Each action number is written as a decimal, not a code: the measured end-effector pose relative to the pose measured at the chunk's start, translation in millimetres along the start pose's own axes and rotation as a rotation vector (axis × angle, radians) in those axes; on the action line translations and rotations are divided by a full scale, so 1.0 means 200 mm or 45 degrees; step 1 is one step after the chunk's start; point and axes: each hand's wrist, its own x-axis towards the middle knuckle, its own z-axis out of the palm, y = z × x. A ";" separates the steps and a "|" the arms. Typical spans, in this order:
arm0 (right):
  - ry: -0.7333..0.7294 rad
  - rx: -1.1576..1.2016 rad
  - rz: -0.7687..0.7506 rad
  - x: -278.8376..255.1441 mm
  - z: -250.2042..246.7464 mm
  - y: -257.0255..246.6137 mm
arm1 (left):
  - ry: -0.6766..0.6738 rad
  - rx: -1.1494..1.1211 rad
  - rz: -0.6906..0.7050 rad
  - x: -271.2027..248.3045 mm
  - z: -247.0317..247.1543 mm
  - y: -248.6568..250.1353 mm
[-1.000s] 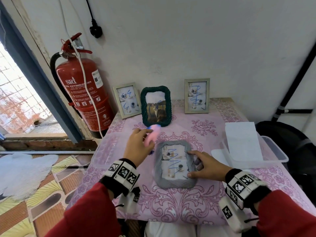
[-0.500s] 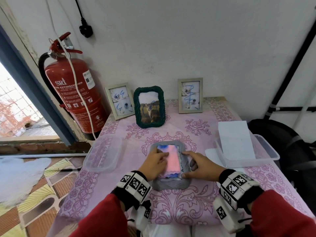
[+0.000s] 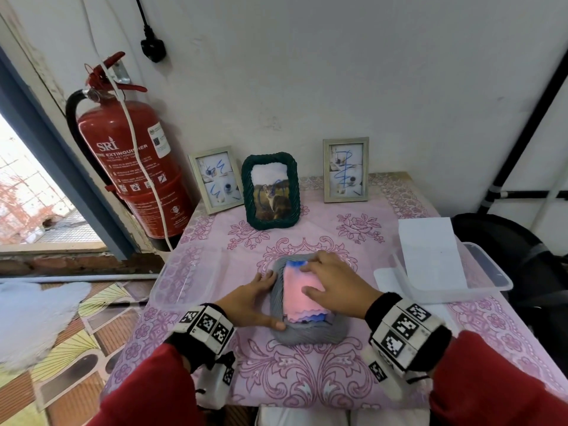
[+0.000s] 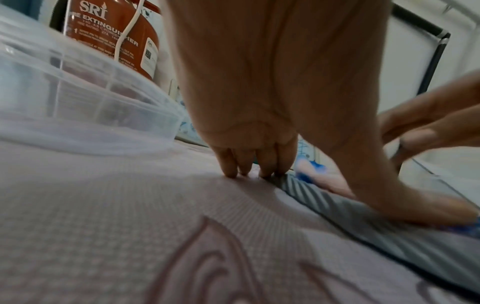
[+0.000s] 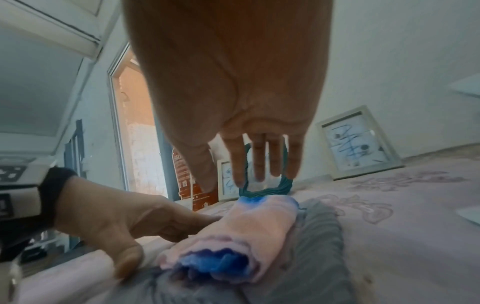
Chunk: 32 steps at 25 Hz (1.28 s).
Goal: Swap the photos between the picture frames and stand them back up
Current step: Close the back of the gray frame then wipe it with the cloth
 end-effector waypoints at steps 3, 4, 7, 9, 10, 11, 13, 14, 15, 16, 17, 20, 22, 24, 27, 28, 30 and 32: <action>-0.331 -0.186 -0.072 0.08 0.04 0.00 | 0.001 -0.053 0.028 -0.01 0.02 -0.02; -0.379 -0.242 -0.070 0.10 0.04 0.02 | 0.000 -0.068 0.031 -0.01 0.03 -0.02; -0.277 -0.242 -0.081 0.16 0.04 0.06 | -0.034 -0.033 0.006 0.01 0.02 -0.02; -0.192 -0.275 -0.126 0.20 0.02 0.05 | -0.040 0.027 -0.016 0.02 0.01 -0.02; -0.176 -0.298 -0.154 0.21 0.02 0.03 | -0.034 0.065 -0.023 0.02 0.01 -0.01; -0.187 -0.295 -0.180 0.21 0.02 0.02 | -0.026 0.104 -0.026 0.02 0.01 -0.01; -0.245 -0.252 -0.246 0.18 0.03 0.01 | -0.009 0.149 -0.032 0.02 0.01 0.00; -0.262 -0.242 -0.291 0.15 0.04 0.00 | -0.008 0.158 -0.034 0.03 0.00 0.00; -0.262 -0.235 -0.336 0.10 0.06 0.01 | -0.013 0.172 -0.033 0.03 0.00 0.01; -0.248 -0.219 -0.378 0.06 0.07 0.01 | -0.021 0.201 -0.030 0.04 -0.01 0.02; -0.232 -0.211 -0.411 0.00 0.09 0.02 | -0.029 0.242 -0.029 0.04 -0.01 0.02; -0.161 -0.371 -0.490 -0.10 0.14 0.07 | -0.051 0.338 -0.034 0.05 -0.03 0.04; -0.131 -0.477 -0.512 -0.11 0.13 0.10 | -0.055 0.335 -0.031 0.04 -0.03 0.04; -0.126 -0.516 -0.491 -0.07 0.12 0.12 | -0.042 0.304 -0.022 0.03 -0.02 0.04; -0.098 -0.543 -0.436 0.02 0.09 0.15 | -0.032 0.262 -0.010 0.02 -0.02 0.04; -0.094 -0.541 -0.423 0.06 0.08 0.16 | -0.033 0.257 -0.010 0.01 -0.02 0.04; -0.095 -0.555 -0.390 0.14 0.06 0.16 | -0.038 0.253 -0.010 0.00 -0.02 0.04; -0.117 -0.553 -0.317 0.22 0.05 0.15 | -0.044 0.259 -0.011 0.00 -0.02 0.04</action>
